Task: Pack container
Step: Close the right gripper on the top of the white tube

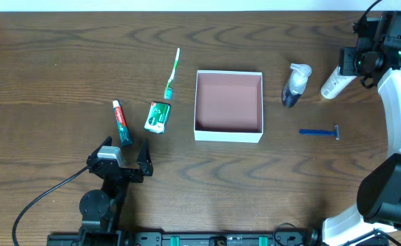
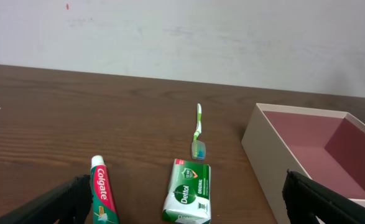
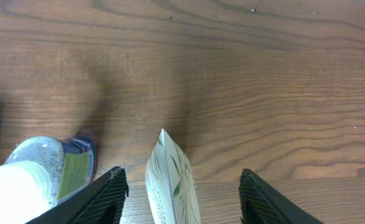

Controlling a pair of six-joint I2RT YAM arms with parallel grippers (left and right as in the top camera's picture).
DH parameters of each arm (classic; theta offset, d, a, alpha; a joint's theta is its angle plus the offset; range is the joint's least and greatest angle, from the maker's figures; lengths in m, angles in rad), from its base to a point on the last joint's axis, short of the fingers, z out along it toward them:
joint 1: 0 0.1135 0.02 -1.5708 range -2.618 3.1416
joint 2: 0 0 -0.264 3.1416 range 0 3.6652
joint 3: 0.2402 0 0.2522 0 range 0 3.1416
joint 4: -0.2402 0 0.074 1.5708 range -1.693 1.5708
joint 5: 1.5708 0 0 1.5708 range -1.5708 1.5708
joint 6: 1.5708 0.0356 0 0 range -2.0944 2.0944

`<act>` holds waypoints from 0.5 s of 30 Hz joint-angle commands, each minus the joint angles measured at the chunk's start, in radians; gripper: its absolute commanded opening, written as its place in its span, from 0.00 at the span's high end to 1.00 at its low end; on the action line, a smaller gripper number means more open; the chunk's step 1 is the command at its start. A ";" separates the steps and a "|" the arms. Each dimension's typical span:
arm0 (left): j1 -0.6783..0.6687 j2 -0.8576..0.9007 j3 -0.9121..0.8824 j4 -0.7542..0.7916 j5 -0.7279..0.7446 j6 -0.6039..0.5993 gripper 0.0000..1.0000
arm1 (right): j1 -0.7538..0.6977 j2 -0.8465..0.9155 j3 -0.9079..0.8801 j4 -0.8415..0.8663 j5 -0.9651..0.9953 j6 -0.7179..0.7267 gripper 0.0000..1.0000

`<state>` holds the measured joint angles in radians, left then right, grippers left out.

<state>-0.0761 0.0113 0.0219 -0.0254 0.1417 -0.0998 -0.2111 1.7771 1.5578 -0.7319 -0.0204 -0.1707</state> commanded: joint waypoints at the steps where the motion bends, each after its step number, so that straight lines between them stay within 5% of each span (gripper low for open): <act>1: 0.003 0.001 -0.018 -0.034 0.003 0.013 0.02 | -0.007 0.009 0.018 0.007 -0.007 -0.002 0.51; 5: 0.003 0.001 -0.018 -0.034 0.003 0.013 0.02 | -0.006 0.009 0.018 0.006 -0.007 0.000 0.70; 15: 0.003 0.001 -0.018 -0.034 0.003 0.013 0.02 | -0.007 0.009 0.018 0.006 -0.008 0.039 0.91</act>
<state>-0.0765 0.0113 0.0219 -0.0254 0.1417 -0.0998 -0.2111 1.7771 1.5578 -0.7280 -0.0265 -0.1505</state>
